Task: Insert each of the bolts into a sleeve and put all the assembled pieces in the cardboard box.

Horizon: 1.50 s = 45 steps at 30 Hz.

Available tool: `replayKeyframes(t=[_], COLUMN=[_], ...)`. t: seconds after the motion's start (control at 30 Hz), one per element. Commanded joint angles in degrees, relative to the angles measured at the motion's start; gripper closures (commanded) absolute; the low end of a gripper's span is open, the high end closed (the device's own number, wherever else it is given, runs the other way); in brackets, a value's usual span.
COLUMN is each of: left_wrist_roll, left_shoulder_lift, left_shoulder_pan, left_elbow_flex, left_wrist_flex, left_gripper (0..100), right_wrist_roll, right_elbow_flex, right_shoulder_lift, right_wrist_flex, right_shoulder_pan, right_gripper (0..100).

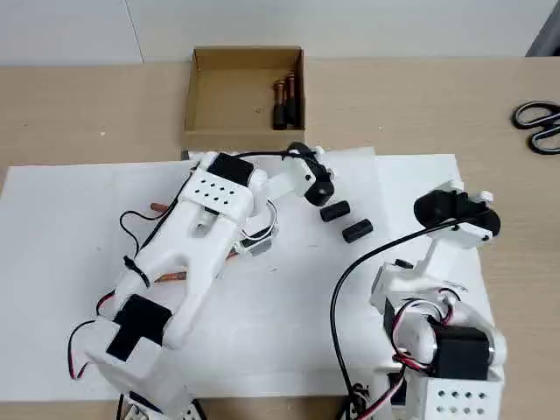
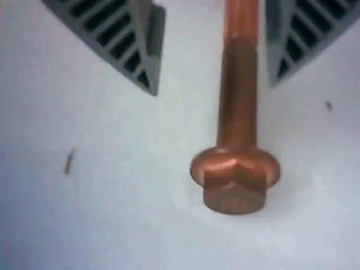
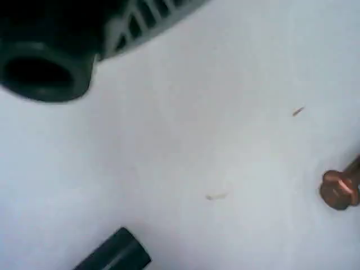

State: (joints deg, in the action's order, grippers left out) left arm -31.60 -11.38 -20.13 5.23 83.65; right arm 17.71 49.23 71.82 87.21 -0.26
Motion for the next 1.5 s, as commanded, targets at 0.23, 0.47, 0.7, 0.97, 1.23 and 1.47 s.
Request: replayKeyframes(t=[0.23,0.47,0.7,0.97,1.23,1.47], left_wrist_roll=[-0.26,-0.26,-0.26,-0.26,-0.18,3.6], left_shoulder_lift=[-5.01,-8.79,-12.75,-12.66,-12.31,-0.97], left_shoulder_pan=[-0.35,-0.35,0.18,0.26,0.35,0.35], left_elbow_flex=[-2.24,-2.24,-2.24,-2.24,-14.02,-30.99], left_wrist_flex=[-3.69,-6.95,-7.74,-8.44,4.84,14.15], left_gripper=[88,88,95,100,100,100], right_wrist_roll=[-0.53,-0.53,-0.53,-0.53,-0.53,-8.44], right_elbow_flex=[-0.26,-0.26,-0.26,-0.26,-0.79,-5.01], right_shoulder_lift=[0.66,0.57,0.66,0.75,0.84,10.15], right_wrist_flex=[-1.01,-1.01,-1.01,-1.01,-1.27,0.57], right_shoulder_pan=[0.75,0.75,0.75,0.75,0.31,0.31], right_gripper=[99.5,99.5,99.5,99.5,99.5,99.5])
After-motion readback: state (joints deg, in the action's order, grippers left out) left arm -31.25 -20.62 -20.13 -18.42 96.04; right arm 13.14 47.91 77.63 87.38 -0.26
